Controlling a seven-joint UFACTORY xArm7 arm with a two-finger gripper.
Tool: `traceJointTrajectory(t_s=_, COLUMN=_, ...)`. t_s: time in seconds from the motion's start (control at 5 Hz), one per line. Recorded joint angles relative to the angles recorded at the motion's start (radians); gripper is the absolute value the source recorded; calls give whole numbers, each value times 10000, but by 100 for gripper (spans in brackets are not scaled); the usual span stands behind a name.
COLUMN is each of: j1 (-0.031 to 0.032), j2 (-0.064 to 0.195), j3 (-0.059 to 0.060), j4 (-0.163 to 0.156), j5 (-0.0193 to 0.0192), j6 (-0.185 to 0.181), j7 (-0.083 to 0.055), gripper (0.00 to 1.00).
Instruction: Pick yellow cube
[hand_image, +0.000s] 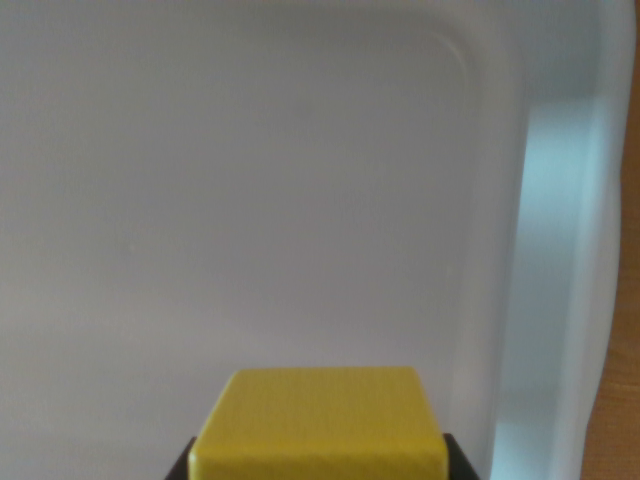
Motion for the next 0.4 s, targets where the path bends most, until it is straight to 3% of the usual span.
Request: traceJointTrajectory(t_s=0.4, j1=1, j2=-28, j3=-1, j4=49, j5=-4, j6=77, j7=2, gripper=100)
